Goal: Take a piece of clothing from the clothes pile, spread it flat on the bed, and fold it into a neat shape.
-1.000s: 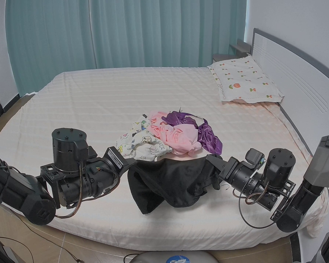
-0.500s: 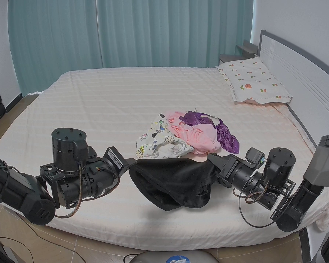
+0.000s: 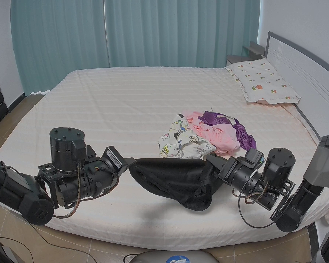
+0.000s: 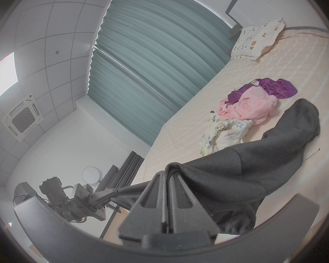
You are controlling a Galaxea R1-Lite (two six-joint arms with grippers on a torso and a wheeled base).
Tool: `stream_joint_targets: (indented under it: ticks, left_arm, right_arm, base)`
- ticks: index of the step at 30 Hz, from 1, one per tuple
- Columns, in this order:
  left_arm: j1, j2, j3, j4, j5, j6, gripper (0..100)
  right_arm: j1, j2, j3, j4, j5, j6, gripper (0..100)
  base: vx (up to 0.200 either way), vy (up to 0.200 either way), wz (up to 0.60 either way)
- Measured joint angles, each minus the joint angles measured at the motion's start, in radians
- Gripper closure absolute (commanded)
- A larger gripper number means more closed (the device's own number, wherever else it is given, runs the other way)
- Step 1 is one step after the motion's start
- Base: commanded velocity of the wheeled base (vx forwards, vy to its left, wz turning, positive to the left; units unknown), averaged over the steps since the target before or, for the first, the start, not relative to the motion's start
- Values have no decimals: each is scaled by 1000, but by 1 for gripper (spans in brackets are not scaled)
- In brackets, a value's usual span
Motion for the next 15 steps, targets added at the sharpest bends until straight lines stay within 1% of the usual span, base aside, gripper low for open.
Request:
stream_joint_targets:
  ticks: [15]
  left_arm:
    - [-8, -4, 2, 0, 0, 0, 100]
  right_arm:
    - [8, 1, 1, 0, 0, 0, 100]
  base:
    - [0, 200, 0]
